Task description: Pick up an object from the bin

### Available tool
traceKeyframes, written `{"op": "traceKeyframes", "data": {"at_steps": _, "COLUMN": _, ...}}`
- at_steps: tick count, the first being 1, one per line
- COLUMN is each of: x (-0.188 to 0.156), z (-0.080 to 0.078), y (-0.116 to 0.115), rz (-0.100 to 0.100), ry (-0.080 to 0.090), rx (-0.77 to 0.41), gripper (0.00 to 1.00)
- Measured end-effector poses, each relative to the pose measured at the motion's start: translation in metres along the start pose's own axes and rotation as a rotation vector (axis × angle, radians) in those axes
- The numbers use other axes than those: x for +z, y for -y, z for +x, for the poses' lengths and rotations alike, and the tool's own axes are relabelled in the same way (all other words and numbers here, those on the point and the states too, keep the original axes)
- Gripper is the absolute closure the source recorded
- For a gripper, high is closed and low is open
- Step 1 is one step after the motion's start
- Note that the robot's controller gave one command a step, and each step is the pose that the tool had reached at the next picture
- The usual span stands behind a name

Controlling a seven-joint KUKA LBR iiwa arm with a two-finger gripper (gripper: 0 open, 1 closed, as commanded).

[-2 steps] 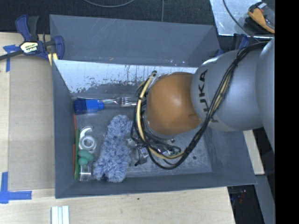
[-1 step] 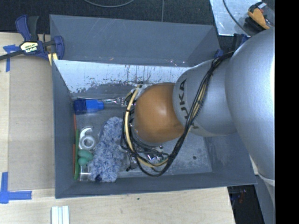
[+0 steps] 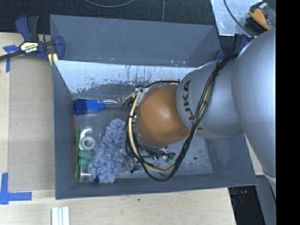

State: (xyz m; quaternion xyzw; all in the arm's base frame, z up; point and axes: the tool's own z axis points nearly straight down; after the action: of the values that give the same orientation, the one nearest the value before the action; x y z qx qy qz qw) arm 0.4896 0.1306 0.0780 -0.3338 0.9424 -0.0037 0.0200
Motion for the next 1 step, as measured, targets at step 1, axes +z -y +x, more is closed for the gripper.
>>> {"op": "traceKeyframes", "data": {"at_steps": 1, "x": 0.0003, "z": -0.0121, "y": -0.0094, "rz": -0.005, "ry": -0.014, "rx": 0.212, "gripper": 1.0}}
